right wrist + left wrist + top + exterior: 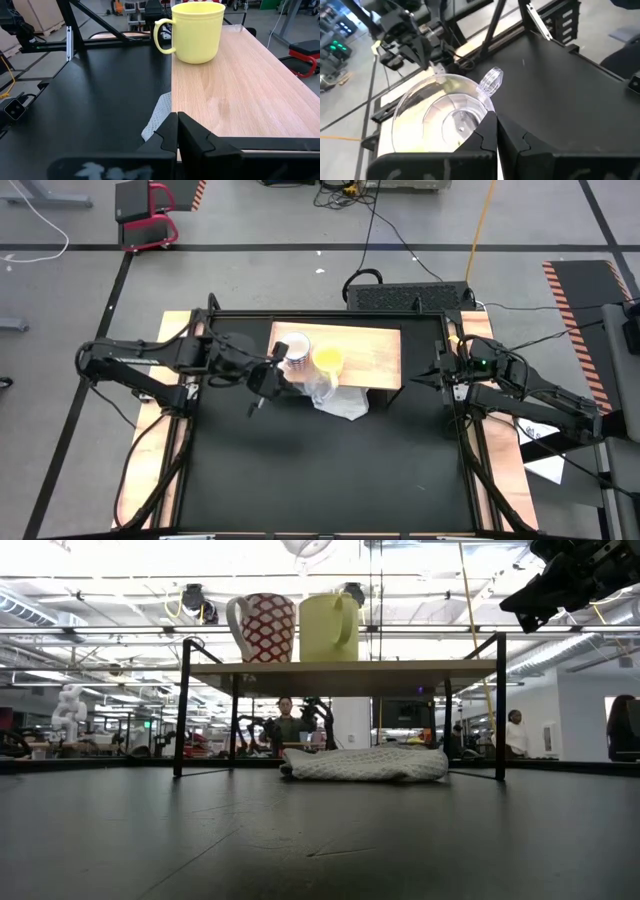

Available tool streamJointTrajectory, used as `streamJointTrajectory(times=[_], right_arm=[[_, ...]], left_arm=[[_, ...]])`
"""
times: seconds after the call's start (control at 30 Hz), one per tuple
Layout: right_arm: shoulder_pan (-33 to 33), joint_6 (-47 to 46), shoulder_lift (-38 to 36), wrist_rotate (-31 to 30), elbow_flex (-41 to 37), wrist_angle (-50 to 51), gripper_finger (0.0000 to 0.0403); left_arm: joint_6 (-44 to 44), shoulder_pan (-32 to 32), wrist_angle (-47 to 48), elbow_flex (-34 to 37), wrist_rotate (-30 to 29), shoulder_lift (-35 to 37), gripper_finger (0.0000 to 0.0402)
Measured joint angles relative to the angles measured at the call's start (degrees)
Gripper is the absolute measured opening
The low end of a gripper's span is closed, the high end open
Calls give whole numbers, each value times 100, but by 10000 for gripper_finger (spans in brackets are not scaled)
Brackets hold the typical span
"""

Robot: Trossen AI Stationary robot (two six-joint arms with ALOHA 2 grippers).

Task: Stack small to large cups/mugs on shelf
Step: Put the transparent mug on the shelf

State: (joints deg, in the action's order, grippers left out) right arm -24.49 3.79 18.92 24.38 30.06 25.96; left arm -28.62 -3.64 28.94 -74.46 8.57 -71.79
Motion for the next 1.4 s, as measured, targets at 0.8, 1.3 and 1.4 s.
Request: streamJointTrajectory(times=[0.8, 1.3, 1.4], right_arm=[[0, 0, 0, 2, -2, 0, 0], [0, 4, 0, 2, -1, -4, 0], [0, 1, 0, 2, 0, -4, 0]], left_arm=[[-128, 308, -226, -253, 603, -36, 0], [-332, 588, -394, -1275, 876, -1428, 0], [-407, 702, -256, -1774, 1051, -1741, 0]])
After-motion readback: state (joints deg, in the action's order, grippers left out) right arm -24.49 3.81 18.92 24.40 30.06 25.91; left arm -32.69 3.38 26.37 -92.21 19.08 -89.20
